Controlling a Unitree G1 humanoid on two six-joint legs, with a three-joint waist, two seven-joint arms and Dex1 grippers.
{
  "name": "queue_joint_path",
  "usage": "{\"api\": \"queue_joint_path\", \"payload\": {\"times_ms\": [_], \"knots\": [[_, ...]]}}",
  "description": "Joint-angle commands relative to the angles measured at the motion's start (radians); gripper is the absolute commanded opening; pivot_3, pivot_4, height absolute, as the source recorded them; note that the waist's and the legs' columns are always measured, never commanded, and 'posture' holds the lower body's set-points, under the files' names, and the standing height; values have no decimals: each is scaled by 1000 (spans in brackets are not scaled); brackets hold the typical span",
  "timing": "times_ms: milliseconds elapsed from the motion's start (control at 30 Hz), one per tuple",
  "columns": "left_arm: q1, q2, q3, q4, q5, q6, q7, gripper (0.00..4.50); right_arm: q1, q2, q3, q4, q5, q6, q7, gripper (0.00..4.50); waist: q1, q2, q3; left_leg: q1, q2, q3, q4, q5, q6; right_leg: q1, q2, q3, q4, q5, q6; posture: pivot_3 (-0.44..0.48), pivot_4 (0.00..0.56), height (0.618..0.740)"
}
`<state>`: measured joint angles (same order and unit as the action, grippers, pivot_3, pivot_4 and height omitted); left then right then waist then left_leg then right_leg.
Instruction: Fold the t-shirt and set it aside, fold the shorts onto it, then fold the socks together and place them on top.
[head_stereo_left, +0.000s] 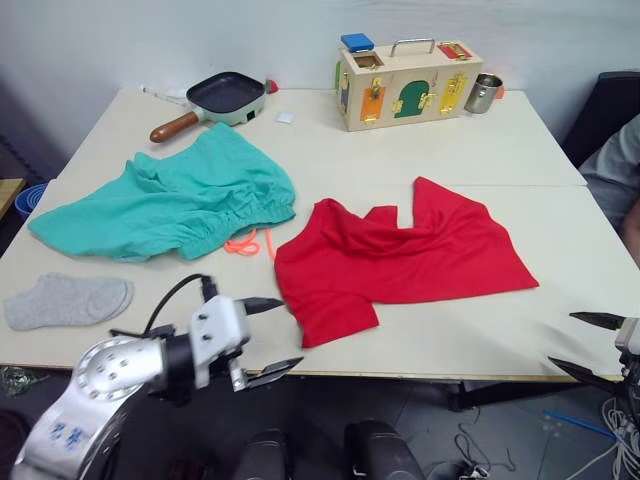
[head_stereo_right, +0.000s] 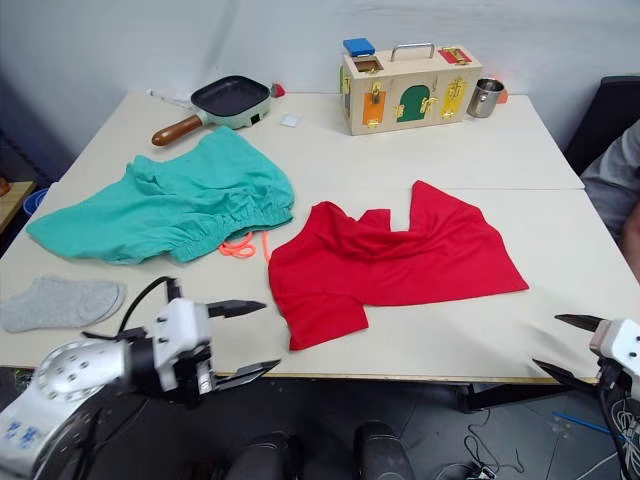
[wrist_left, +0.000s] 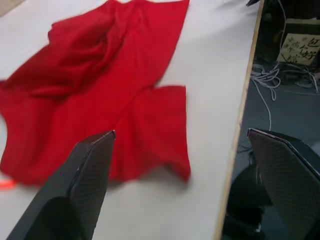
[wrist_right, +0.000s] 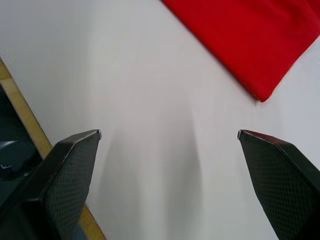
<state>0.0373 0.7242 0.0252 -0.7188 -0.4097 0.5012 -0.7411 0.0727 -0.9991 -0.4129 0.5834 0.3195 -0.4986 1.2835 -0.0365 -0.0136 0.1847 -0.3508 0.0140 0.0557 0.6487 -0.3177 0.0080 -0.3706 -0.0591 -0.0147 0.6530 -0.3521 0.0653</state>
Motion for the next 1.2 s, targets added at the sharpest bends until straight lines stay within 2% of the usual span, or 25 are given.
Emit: {"api": "queue_joint_path", "payload": {"times_ms": [33,100,167,267,433,567,667,767,833,867,900,1200], "knots": [[-109,-8,-137,80,98,15,16,4433,-89,-11,36,-73,19,50,4,4500,-1,0,0,1,0,0,0,0,0,2,0,0,0,0,0,0,150,740],[-156,26,-219,150,219,-62,-2,4433,-145,-12,73,-90,10,80,15,4500,-2,1,0,2,0,0,1,1,-1,2,1,0,0,0,0,0,150,740],[-173,60,-253,211,287,-146,-31,4433,-183,-28,111,-68,-27,64,37,4500,3,0,0,6,0,0,0,1,-2,1,1,1,0,0,1,0,150,740],[-193,90,-267,278,319,-243,-89,4433,-303,-52,185,57,-131,2,22,4500,8,1,0,5,1,0,-1,2,-3,-1,2,1,0,0,1,0,150,740],[-217,88,-281,329,342,-312,-146,4433,-477,-71,314,238,-284,-50,4,4500,9,1,0,-1,0,0,3,3,-5,-5,-1,0,-1,0,1,0,150,740],[-258,27,-323,389,376,-343,-147,4433,-659,-42,411,396,-407,-82,-76,4500,7,1,0,-1,0,0,3,3,-5,-5,-1,0,-1,0,1,0,150,740],[-312,-4,-375,472,455,-379,-146,4433,-781,-33,490,502,-511,-41,-147,4500,6,1,0,-1,0,1,3,3,-5,-5,-1,0,0,0,1,0,150,740],[-343,-48,-361,505,430,-346,-140,4433,-856,-30,550,570,-571,-3,-137,4500,7,1,0,0,0,1,4,4,-5,-4,-1,1,0,1,1,0,150,740],[-357,-40,-376,533,461,-378,-158,4500,-888,-25,573,598,-589,-3,-115,4111,7,0,0,0,0,1,4,4,-5,-4,-1,1,0,1,2,0,150,740],[-361,-37,-382,544,469,-391,-166,4084,-902,-21,581,610,-596,1,-115,3873,8,0,0,-1,0,1,4,4,-5,-4,-1,1,0,1,2,0,150,740],[-366,-44,-384,556,470,-387,-165,3899,-918,-17,591,623,-604,24,-108,3585,8,0,0,0,0,1,5,4,-5,-4,-1,1,0,1,2,0,150,740],[-373,-90,-376,584,452,-435,-161,1173,-956,-1,616,659,-624,55,-103,439,7,0,0,-1,0,0,9,3,-4,-2,-1,1,1,3,5,0,150,740]]}}
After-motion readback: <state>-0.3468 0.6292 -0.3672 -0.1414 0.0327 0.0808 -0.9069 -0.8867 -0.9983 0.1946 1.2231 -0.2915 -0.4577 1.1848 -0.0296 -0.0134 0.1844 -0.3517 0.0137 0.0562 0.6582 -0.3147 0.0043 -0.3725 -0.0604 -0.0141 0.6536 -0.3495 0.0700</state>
